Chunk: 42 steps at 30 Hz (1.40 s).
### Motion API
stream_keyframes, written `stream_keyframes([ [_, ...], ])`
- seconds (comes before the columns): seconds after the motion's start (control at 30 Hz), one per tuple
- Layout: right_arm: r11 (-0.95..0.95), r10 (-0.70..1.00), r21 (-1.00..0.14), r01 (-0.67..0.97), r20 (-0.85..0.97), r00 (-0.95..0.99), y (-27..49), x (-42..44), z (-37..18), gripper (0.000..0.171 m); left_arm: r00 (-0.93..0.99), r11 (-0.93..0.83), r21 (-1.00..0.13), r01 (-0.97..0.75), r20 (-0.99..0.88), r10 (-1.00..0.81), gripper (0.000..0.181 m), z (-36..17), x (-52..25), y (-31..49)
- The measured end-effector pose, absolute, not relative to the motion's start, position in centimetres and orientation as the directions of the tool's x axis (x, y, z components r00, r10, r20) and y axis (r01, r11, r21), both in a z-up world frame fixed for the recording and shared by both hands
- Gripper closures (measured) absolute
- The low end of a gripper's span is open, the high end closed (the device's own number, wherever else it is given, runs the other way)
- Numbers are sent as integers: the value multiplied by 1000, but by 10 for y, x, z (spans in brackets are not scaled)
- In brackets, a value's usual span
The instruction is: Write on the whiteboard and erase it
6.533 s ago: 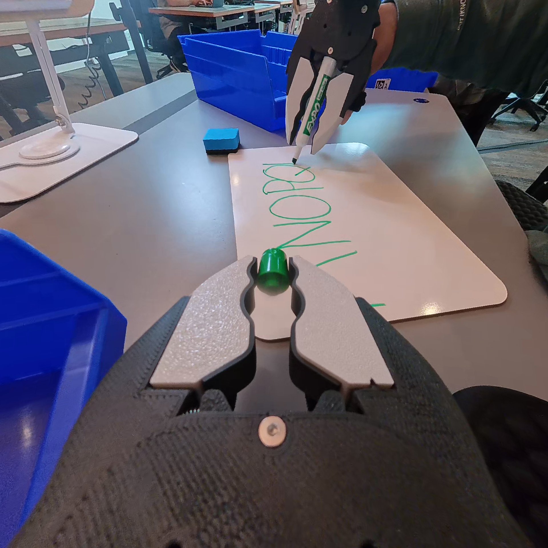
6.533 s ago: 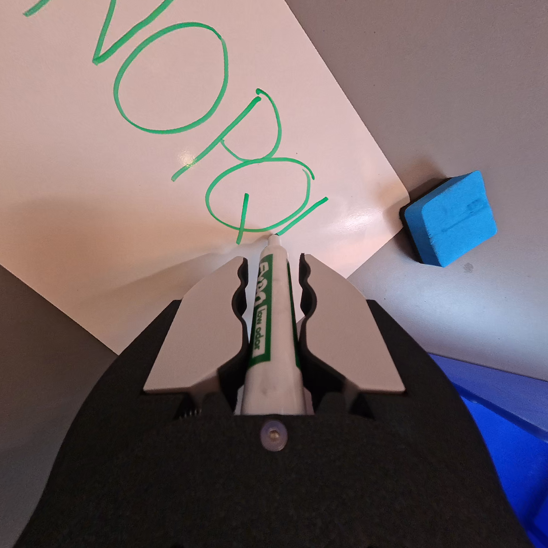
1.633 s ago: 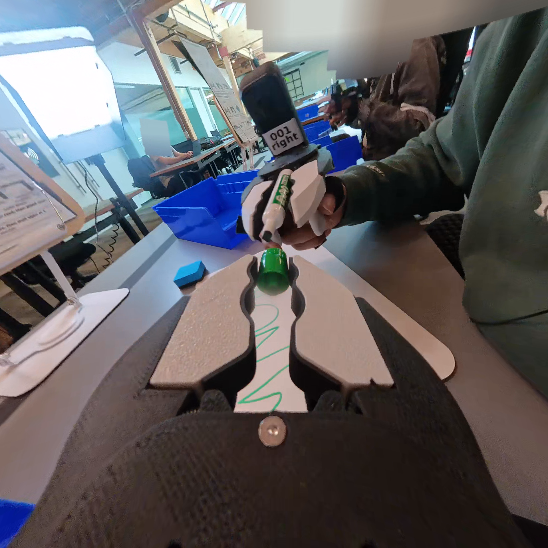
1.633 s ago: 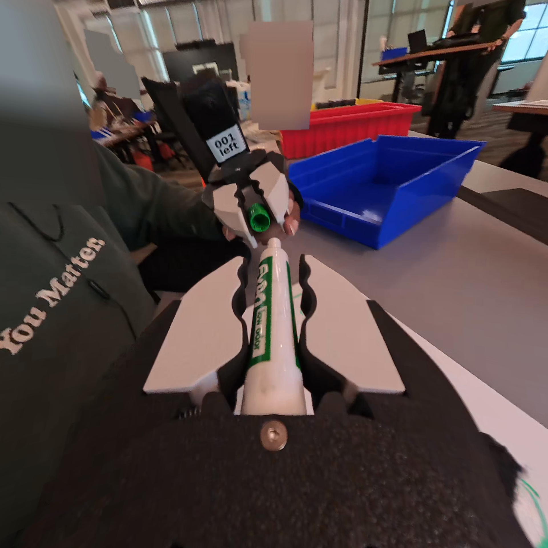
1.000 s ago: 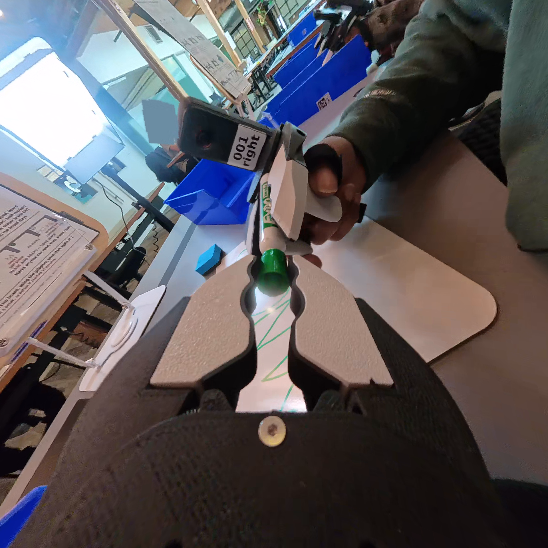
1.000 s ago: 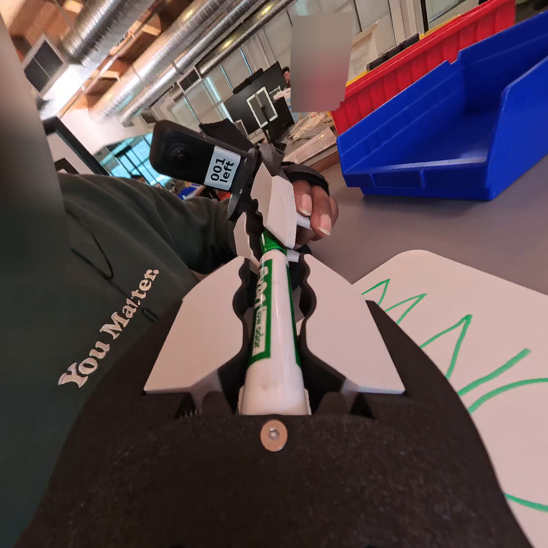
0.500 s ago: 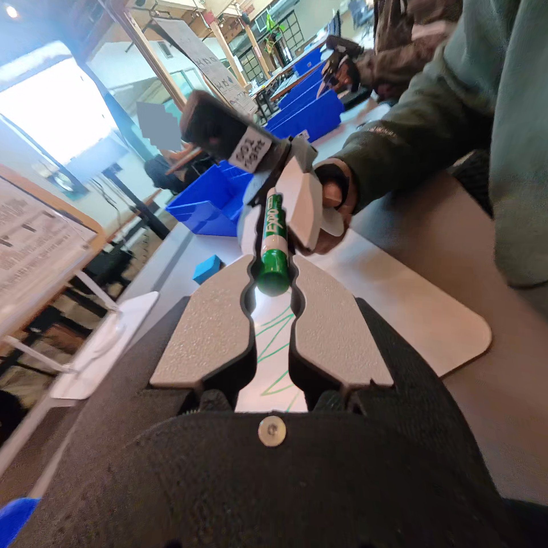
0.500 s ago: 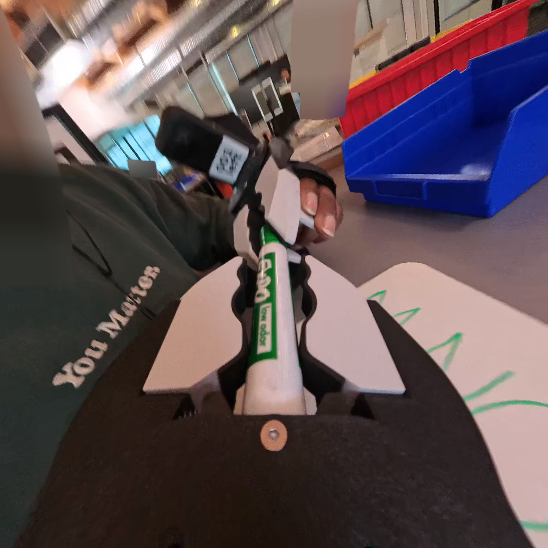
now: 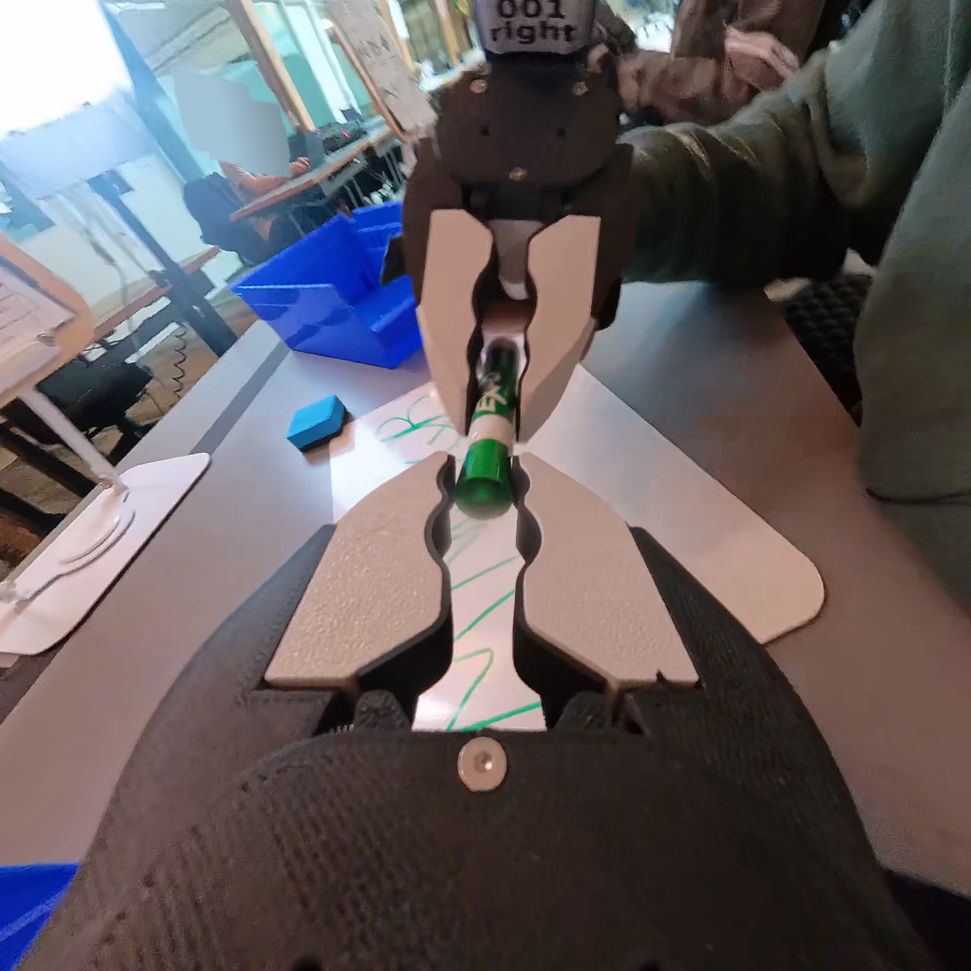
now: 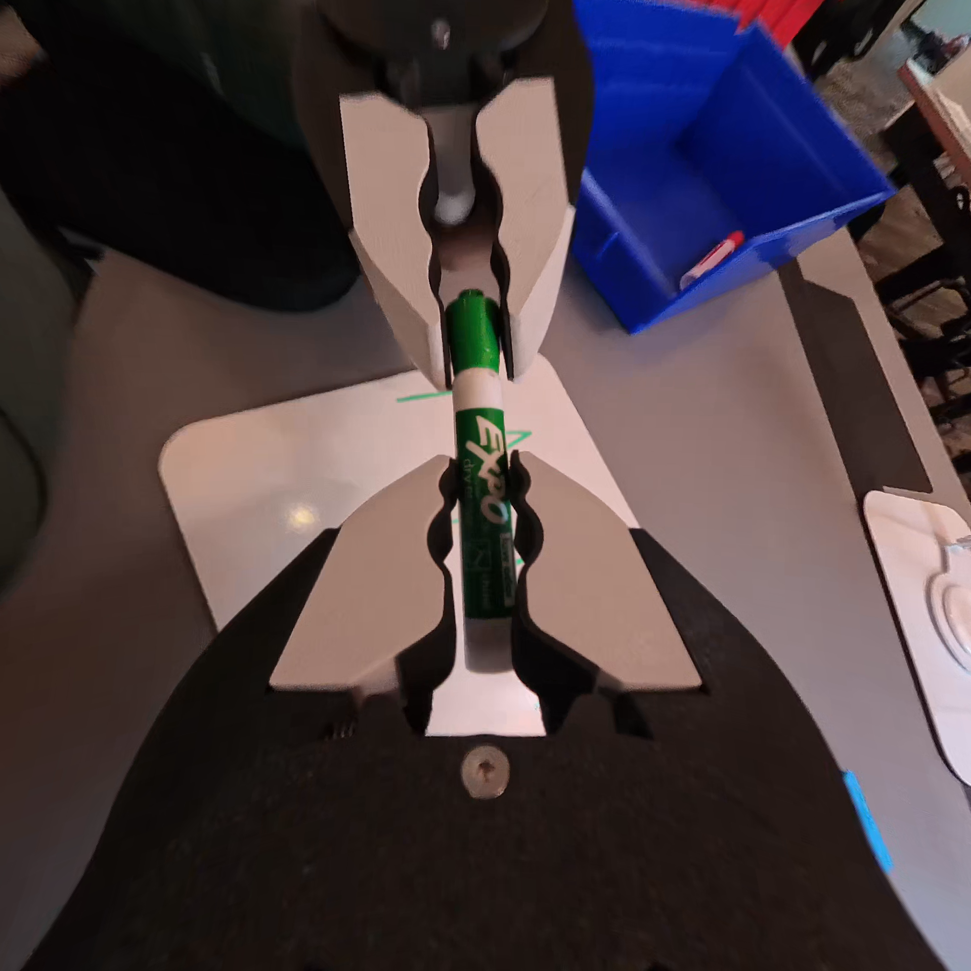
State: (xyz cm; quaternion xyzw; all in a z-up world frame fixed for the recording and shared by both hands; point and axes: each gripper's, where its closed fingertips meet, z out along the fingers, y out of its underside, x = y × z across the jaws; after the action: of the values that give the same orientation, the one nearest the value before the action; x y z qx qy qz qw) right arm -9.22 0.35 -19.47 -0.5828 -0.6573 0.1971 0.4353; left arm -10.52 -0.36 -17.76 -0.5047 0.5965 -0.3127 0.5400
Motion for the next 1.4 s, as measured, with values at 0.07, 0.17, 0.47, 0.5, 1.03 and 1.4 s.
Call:
stream_keyframes([
  [0.07, 221, 937, -791, 571, 335, 102, 11, -80, -174, 152, 159, 275, -931, -240, -317, -935, 153, -170, -112, 7],
  [0.17, 139, 894, -817, 559, 346, 284, 51, -28, -134, 152, 218, 217, -958, -188, -256, -942, 156, -163, -127, 19],
  [0.47, -529, 236, -801, 279, 177, 956, 224, 271, -99, 152, 381, 260, -948, -183, -313, -870, 173, -154, -147, 45],
  [0.5, -593, 181, -779, 204, 118, 976, 230, 287, -115, 152, 394, 273, -942, -194, -330, -858, 175, -154, -148, 47],
  [1.03, -803, -69, -571, -170, -193, 979, 266, 282, -262, 144, 397, 277, -930, -242, -356, -846, 179, -166, -149, 48],
  [1.4, -580, 412, -737, 347, 102, 906, 270, 160, -118, 116, 378, 231, -935, -268, -323, -868, 176, -180, -147, 52],
])
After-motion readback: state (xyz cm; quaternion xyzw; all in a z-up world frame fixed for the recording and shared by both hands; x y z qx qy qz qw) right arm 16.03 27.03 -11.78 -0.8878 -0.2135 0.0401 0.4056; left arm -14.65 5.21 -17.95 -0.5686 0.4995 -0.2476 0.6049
